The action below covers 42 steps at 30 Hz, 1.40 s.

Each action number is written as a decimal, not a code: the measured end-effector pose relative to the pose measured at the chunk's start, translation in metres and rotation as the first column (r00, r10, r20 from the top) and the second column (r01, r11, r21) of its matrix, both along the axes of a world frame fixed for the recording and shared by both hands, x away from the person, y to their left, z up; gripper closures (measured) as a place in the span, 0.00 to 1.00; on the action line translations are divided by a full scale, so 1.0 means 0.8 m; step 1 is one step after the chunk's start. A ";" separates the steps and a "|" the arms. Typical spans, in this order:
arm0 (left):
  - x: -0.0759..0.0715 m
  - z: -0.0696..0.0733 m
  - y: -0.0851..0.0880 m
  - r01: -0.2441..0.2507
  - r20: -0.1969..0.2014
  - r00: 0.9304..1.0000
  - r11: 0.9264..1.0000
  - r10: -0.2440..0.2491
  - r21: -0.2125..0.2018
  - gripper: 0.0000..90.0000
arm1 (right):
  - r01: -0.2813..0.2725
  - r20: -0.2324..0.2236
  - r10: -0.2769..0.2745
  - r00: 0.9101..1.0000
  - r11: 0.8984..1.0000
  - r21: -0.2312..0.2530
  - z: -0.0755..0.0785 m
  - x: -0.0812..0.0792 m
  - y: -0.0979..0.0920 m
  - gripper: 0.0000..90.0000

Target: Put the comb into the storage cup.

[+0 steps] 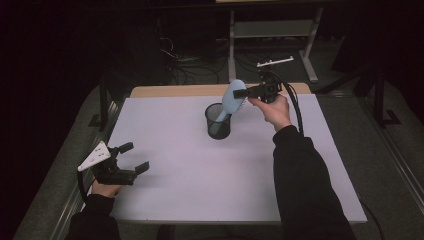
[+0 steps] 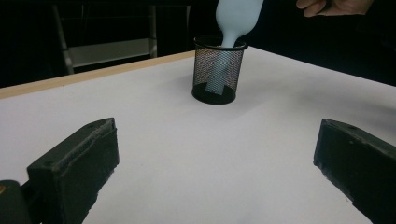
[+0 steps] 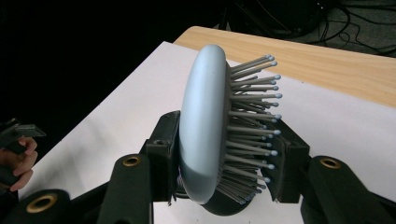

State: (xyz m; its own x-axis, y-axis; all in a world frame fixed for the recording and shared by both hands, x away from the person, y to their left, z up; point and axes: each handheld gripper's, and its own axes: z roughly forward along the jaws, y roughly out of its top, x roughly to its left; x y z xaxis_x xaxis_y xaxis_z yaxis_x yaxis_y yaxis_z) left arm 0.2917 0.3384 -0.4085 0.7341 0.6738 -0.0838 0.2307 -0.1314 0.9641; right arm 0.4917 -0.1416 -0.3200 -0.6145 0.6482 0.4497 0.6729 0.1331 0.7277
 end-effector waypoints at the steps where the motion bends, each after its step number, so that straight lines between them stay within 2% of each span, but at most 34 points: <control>1: 0.000 0.000 0.000 0.000 0.000 1.000 1.000 0.000 0.001 0.00 | 0.003 -0.005 -0.003 1.000 1.000 0.004 -0.001 0.000 -0.003 0.57; 10: -0.001 0.000 0.000 -0.003 0.000 1.000 1.000 0.003 0.005 0.00 | 0.006 -0.030 -0.006 1.000 1.000 0.005 -0.005 -0.001 -0.015 0.55; 23: -0.002 -0.001 0.000 -0.001 -0.001 1.000 1.000 0.001 0.006 0.00 | -0.028 -0.036 0.029 0.999 1.000 0.001 -0.008 -0.003 -0.019 0.50; 26: -0.001 -0.001 0.000 0.000 -0.003 1.000 1.000 0.000 0.009 0.00 | -0.030 -0.025 0.030 0.999 1.000 -0.002 -0.009 -0.005 -0.021 0.48; 31: -0.001 -0.001 0.000 -0.001 -0.002 1.000 1.000 0.001 0.010 0.00 | -0.023 -0.011 0.023 1.000 1.000 -0.017 -0.011 -0.009 -0.027 0.40; 32: -0.001 -0.001 0.000 0.000 -0.003 1.000 1.000 0.000 0.009 0.00 | -0.019 -0.002 0.019 1.000 0.999 -0.039 -0.012 -0.011 -0.030 0.32; 34: -0.001 -0.001 0.000 0.000 -0.004 1.000 1.000 0.000 0.010 0.00 | -0.009 0.012 0.009 1.000 0.998 -0.058 -0.014 -0.013 -0.032 0.25; 35: -0.001 -0.001 -0.001 0.000 -0.004 1.000 1.000 0.000 0.008 0.00 | -0.009 0.012 0.009 1.000 0.998 -0.058 -0.014 -0.013 -0.032 0.25; 36: -0.001 -0.001 -0.001 0.001 -0.004 1.000 1.000 -0.001 0.011 0.00 | -0.002 0.018 0.003 1.000 0.997 -0.079 -0.015 -0.015 -0.035 0.20; 42: -0.001 -0.002 0.000 0.000 -0.005 1.000 1.000 0.000 0.013 0.00 | 0.010 0.031 -0.007 0.999 0.996 -0.094 -0.018 -0.021 -0.045 0.12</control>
State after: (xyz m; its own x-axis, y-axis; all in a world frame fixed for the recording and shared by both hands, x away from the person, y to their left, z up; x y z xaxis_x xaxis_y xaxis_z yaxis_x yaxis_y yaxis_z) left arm 0.2907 0.3383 -0.4099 0.7340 0.6745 -0.0787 0.2356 -0.1442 0.9611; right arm 0.4752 -0.1773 -0.3343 -0.6218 0.6916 0.3674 0.6515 0.1965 0.7328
